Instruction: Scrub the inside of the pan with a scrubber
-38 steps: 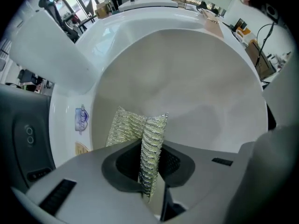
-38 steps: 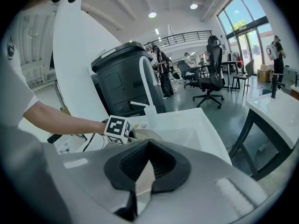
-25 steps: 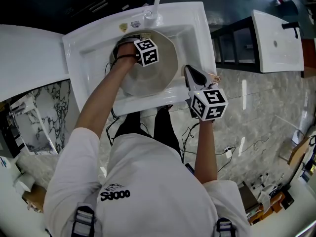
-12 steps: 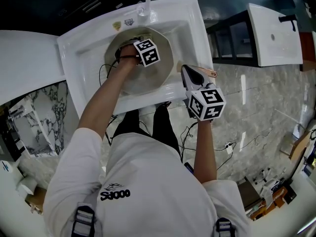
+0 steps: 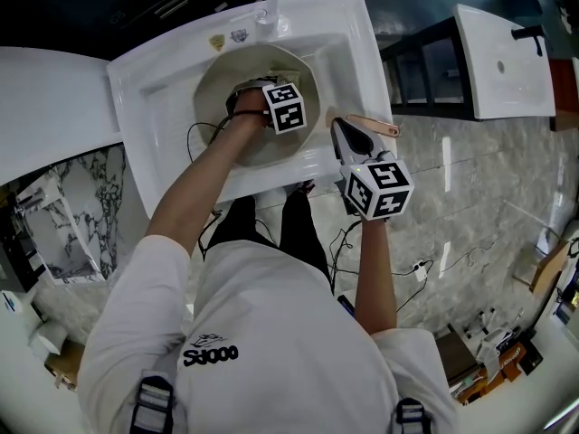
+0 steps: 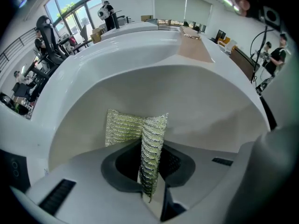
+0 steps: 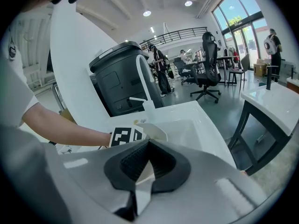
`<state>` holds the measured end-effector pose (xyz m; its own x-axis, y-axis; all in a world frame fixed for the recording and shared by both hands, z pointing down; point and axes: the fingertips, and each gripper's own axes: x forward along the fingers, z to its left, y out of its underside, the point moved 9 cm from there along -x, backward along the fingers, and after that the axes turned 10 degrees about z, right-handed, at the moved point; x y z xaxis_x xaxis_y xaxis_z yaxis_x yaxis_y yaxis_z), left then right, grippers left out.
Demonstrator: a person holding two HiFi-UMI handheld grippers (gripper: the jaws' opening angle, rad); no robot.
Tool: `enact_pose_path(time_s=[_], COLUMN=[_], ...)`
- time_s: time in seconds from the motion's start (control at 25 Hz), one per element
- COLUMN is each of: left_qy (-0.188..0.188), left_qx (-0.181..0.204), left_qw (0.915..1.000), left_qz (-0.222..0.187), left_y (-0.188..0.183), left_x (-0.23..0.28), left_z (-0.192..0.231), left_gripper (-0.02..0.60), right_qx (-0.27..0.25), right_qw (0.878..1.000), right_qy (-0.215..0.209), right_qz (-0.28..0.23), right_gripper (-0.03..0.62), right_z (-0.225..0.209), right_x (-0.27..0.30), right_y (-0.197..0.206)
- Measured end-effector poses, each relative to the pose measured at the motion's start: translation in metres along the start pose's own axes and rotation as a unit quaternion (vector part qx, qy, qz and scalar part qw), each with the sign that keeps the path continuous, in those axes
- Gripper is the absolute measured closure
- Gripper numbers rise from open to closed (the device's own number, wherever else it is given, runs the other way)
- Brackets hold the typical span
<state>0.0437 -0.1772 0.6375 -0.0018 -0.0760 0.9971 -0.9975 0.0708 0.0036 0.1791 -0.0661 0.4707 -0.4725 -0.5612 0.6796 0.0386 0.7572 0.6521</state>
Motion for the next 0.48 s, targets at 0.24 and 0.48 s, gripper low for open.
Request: enact_pose_path(time_s=[0.24,0.48], left_qy=[0.041,0.108], left_qx=[0.042,0.076], left_qw=[0.998,0.99], left_qz=[-0.022,-0.049], left_y=[-0.003,0.004], left_x=[-0.006,-0.014], left_z=[-0.023,-0.046], left_gripper=[0.522,0.522], right_qx=[-0.005,-0.01], right_qw=[1.0,1.0], right_qy=[-0.002,-0.005], right_qz=[-0.003,-0.004], right_gripper=[0.586,0.586], right_z=[0.006,0.011], right_x=[-0.001,-0.003], right_y=[0.001,0.001])
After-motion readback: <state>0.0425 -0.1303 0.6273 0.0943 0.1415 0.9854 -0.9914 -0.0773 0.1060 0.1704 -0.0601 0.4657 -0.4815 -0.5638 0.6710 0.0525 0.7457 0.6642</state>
